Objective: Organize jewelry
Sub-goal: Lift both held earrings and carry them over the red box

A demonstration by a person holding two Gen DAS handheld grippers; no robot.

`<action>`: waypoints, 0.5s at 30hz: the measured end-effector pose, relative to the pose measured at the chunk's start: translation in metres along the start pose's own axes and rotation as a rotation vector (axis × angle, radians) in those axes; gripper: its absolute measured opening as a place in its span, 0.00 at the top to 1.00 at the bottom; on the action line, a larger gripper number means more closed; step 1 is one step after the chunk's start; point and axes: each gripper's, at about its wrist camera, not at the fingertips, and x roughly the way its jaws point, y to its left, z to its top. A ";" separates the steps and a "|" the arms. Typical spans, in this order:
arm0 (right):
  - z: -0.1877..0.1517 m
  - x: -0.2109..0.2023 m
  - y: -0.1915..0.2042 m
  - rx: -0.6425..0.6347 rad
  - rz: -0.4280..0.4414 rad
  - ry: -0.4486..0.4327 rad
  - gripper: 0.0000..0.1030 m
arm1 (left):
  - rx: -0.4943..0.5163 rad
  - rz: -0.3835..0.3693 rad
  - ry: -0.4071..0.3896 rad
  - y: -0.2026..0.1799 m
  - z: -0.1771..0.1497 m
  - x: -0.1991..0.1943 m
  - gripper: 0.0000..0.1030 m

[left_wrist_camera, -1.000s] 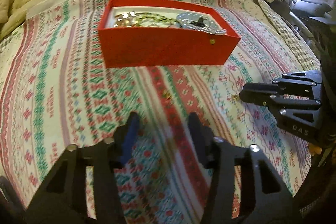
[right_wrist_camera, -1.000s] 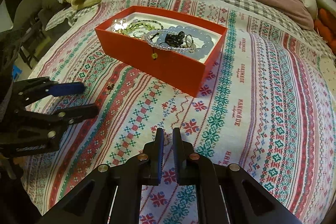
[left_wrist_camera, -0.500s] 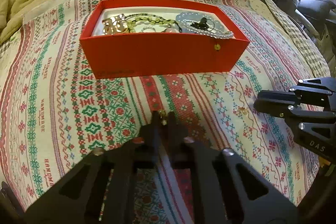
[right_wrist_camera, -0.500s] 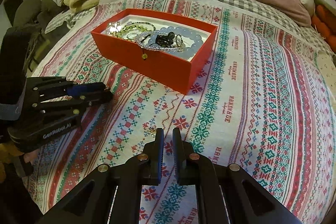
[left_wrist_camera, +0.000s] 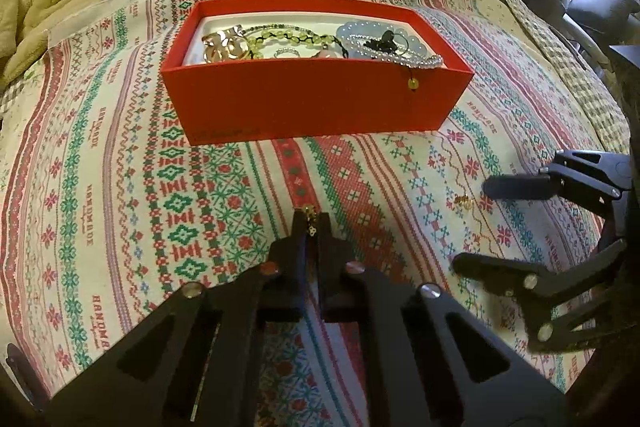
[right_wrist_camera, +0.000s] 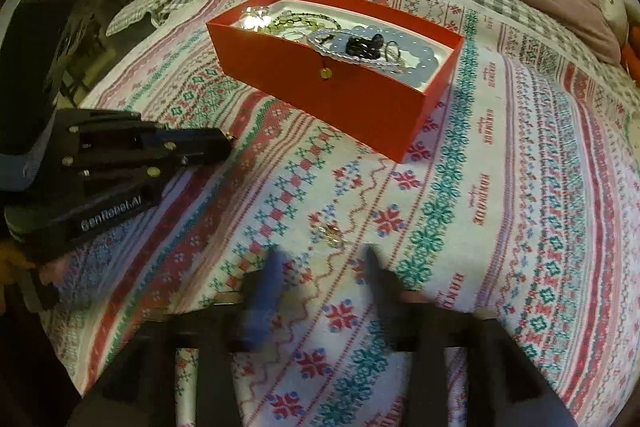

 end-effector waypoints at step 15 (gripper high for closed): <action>0.009 0.010 0.000 -0.004 -0.050 -0.008 0.87 | 0.001 0.009 0.005 0.001 -0.002 -0.002 0.95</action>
